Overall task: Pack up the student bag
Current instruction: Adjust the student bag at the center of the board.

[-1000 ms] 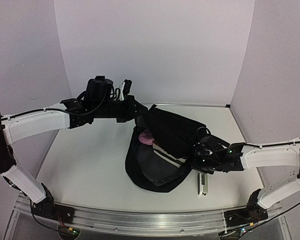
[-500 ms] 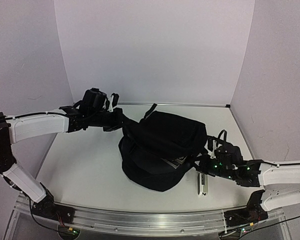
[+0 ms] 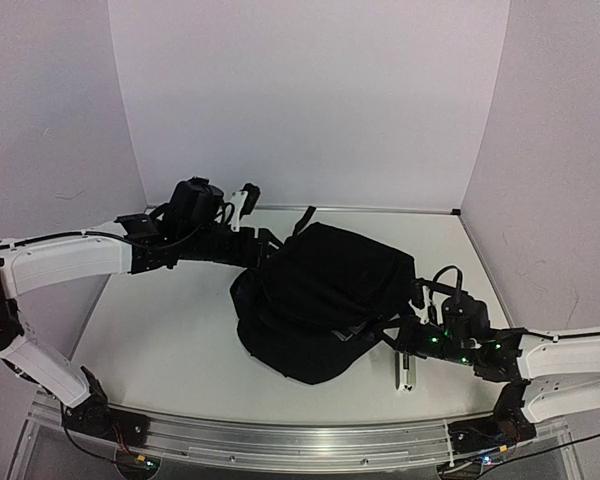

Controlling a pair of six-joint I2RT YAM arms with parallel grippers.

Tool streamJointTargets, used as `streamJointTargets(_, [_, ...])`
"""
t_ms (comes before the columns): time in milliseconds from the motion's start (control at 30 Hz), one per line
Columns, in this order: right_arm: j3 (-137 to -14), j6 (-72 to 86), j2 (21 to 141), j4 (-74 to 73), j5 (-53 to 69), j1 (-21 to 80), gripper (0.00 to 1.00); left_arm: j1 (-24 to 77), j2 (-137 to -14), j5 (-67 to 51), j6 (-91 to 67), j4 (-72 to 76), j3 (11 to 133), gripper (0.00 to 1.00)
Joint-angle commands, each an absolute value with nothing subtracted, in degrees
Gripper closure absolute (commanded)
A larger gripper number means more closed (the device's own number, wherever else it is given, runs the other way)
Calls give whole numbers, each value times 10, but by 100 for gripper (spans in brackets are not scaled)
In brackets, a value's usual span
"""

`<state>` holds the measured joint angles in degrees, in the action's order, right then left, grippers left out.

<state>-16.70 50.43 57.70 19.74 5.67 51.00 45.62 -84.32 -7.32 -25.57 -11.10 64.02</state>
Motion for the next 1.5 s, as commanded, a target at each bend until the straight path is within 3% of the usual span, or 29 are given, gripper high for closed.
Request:
streamJointTargets(0, [-167, 505, 573, 264, 83, 511, 100, 513, -820, -138, -260, -88, 681, 25])
streamJointTargets(100, [-167, 507, 572, 264, 79, 511, 100, 544, -850, -129, -286, -92, 683, 27])
streamJointTargets(333, [-163, 523, 578, 260, 73, 511, 100, 556, -838, 157, -332, -300, 686, 20])
streamJointTargets(633, [-165, 520, 586, 260, 80, 510, 100, 553, -709, 226, -366, -404, 658, 11])
streamJointTargets(733, [-165, 519, 586, 260, 79, 511, 100, 555, -730, 118, -319, -317, 666, 16])
streamJointTargets(800, [-165, 518, 586, 261, 79, 511, 100, 556, -762, -18, -301, -219, 663, 21])
streamJointTargets(900, [-165, 518, 583, 261, 82, 511, 100, 563, -834, -226, -312, -80, 667, 34])
streamJointTargets(1000, [-160, 522, 573, 261, 88, 511, 99, 569, -914, -325, -338, -6, 692, 46])
streamJointTargets(1267, [-141, 545, 537, 259, 81, 511, 93, 574, -1051, -491, -383, 104, 734, 49])
streamJointTargets(1467, [-133, 561, 531, 257, 64, 510, 84, 574, -1154, -546, -401, 155, 787, 53])
